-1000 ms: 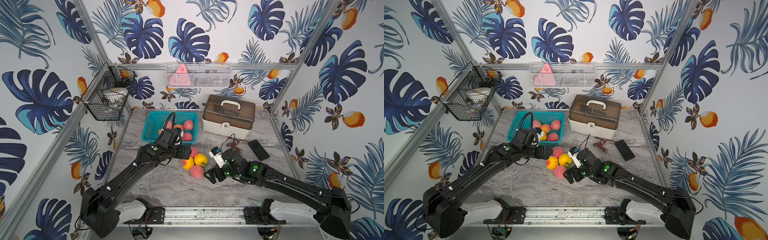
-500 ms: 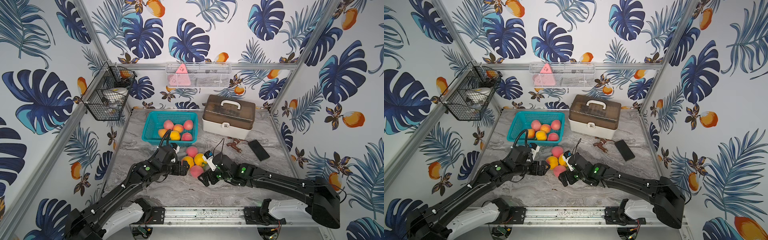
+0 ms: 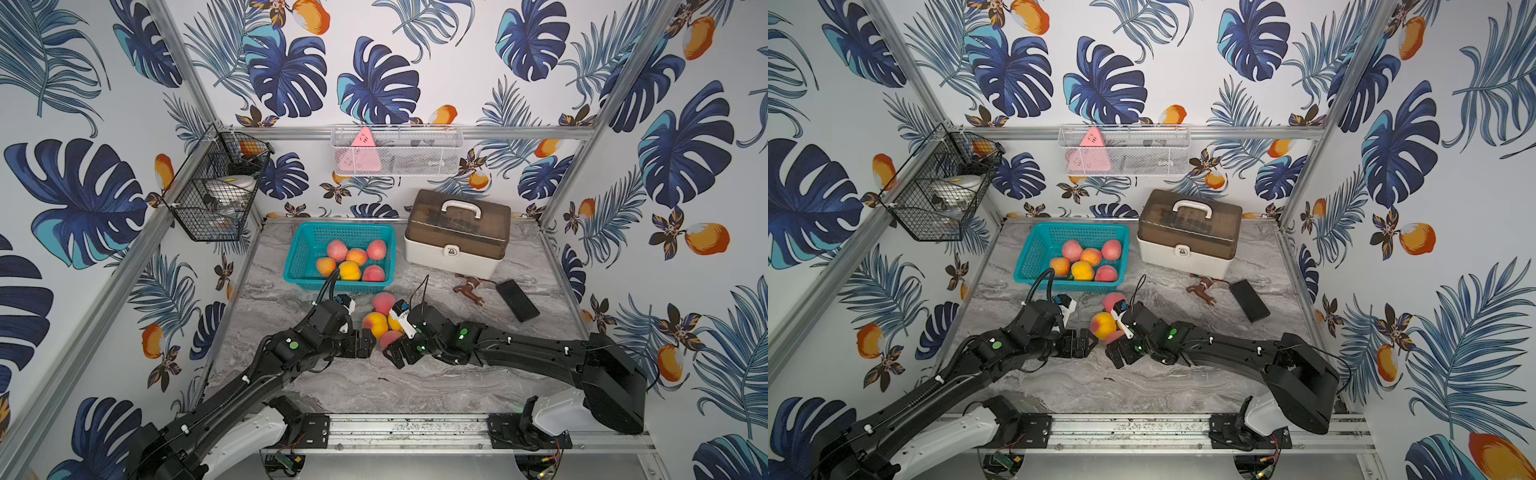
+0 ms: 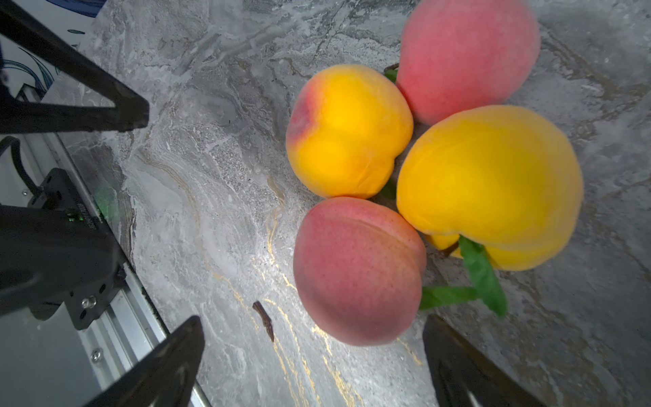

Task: Put the peaches into the basket
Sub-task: Pick up the peach from the center of the board.

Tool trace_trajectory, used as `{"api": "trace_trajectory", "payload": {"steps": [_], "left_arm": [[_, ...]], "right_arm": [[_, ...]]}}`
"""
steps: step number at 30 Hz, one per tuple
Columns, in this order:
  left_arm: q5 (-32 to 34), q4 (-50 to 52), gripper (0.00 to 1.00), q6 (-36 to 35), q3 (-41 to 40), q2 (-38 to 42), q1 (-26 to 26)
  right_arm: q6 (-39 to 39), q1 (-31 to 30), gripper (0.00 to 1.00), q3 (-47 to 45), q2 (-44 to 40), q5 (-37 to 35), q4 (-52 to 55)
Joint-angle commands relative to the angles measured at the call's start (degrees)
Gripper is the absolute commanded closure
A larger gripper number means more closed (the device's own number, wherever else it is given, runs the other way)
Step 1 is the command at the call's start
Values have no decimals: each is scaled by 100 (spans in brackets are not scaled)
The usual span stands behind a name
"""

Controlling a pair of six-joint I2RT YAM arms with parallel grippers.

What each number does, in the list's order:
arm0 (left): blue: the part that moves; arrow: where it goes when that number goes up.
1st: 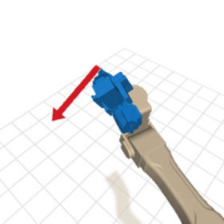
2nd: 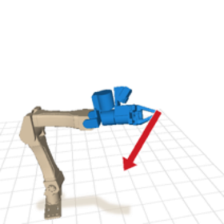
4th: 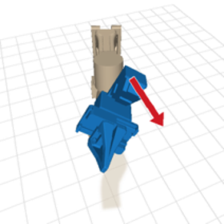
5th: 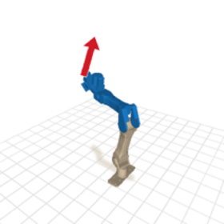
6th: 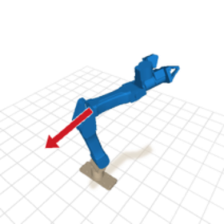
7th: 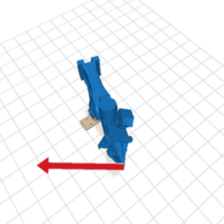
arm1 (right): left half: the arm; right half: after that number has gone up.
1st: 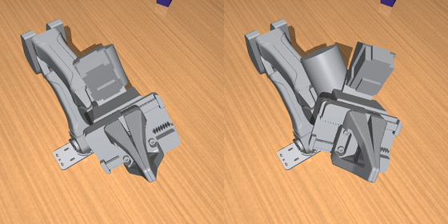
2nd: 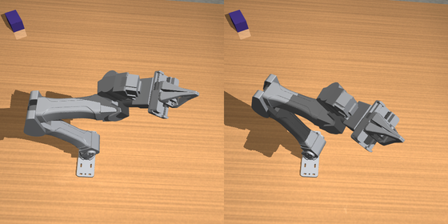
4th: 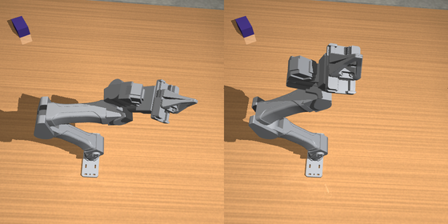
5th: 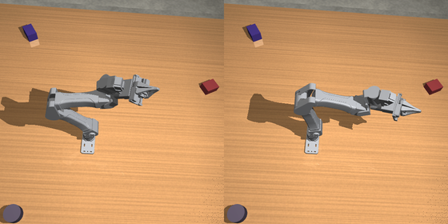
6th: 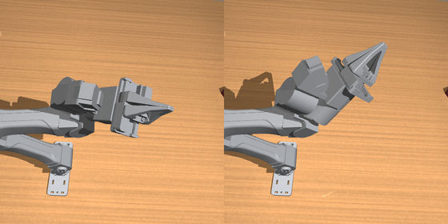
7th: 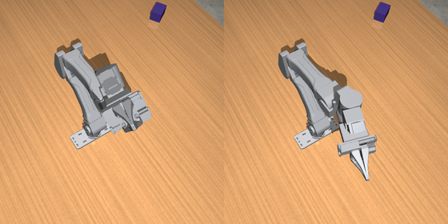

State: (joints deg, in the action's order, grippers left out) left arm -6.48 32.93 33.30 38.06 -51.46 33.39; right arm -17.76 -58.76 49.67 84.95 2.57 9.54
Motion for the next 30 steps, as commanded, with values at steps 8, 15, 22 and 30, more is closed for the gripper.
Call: {"api": "trace_trajectory", "payload": {"steps": [8,15,22,30], "left_arm": [[81,-169,2,246,-207,230,-2],[128,-167,1,260,-247,264,0],[154,-258,1,262,-294,270,0],[86,-392,1,271,-413,217,1]], "right_arm": [[234,-4,2,155,395,-91,-298],[273,-4,2,359,738,-194,-281],[281,-6,2,360,878,-230,-251],[273,-1,5,298,920,-240,-256]]}}
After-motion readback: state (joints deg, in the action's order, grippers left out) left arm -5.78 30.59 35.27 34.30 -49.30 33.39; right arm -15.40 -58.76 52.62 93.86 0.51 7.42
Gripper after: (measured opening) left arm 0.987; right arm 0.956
